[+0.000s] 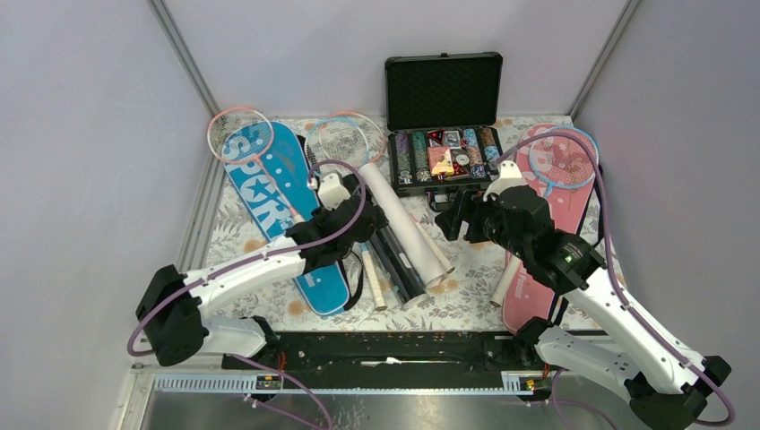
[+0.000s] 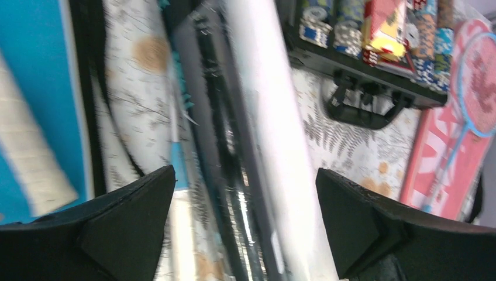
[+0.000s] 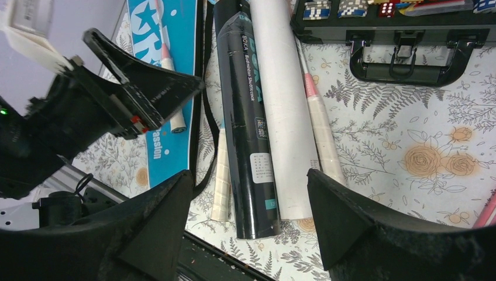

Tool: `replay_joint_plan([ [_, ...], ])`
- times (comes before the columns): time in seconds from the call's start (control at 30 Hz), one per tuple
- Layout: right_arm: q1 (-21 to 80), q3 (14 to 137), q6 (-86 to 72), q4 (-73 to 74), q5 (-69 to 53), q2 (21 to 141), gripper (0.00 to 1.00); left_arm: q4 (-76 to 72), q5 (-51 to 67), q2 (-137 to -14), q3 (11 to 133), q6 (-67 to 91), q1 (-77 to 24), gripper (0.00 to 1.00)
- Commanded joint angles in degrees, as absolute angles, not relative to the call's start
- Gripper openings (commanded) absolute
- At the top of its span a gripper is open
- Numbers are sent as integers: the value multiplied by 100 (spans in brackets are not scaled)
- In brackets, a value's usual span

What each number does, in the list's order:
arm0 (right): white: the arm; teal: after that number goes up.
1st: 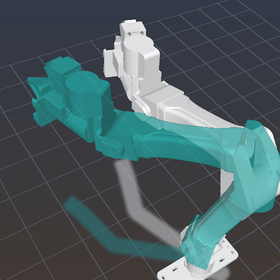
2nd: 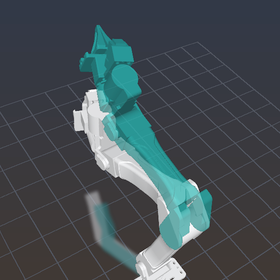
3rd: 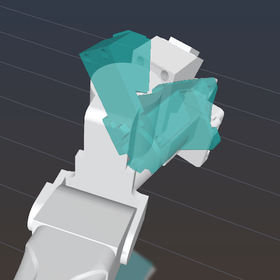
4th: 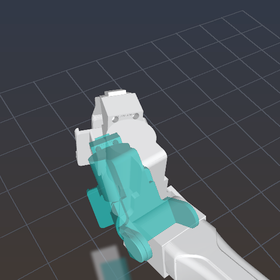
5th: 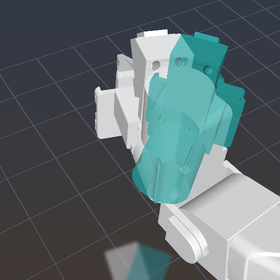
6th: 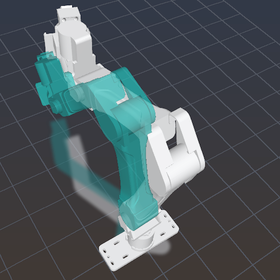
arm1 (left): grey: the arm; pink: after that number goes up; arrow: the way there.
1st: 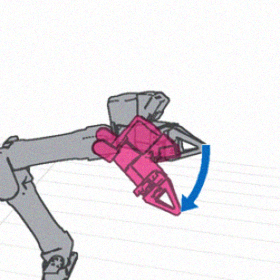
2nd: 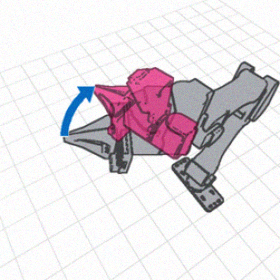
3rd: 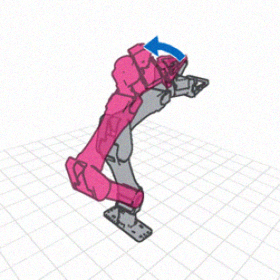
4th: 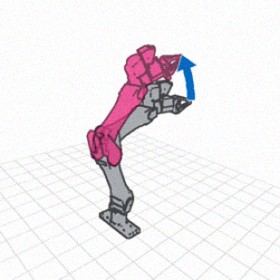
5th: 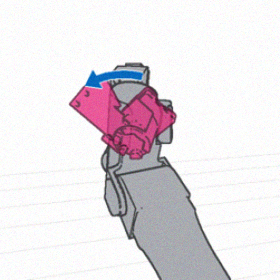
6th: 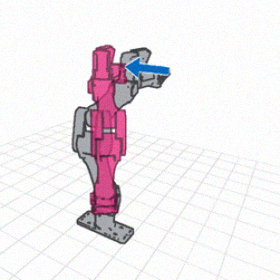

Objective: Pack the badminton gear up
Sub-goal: Place the shuttle tube at the center of the board, then pick up the racket from the center of the board.

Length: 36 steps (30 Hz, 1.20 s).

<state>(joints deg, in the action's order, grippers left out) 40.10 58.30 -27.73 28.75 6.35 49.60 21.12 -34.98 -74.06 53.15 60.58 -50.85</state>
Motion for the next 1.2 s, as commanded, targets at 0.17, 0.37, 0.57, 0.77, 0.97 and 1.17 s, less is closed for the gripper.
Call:
replay_joint_plan([
  [0.17,3965,5610,-3375,2069,-62,5280,70,3653,-2621,-6938,5214,5182,-2629,98],
  [0.37,4465,5570,-3713,1540,-320,6247,49,3545,-2429,-5973,4583,5159,-1606,94],
  [0.57,5120,5662,-3633,842,290,7308,41,4316,-2787,-5213,4482,5189,-939,95],
  [0.77,5655,6023,-3150,322,951,8564,36,4517,-1957,-5202,4427,4852,-367,99],
  [0.97,5823,6849,-2546,348,1629,9854,33,4452,-1038,-5411,4320,4721,-15,98],
  [1.17,5985,7707,-1845,582,2343,10750,34,4764,-949,-5770,4520,4598,260,95],
])
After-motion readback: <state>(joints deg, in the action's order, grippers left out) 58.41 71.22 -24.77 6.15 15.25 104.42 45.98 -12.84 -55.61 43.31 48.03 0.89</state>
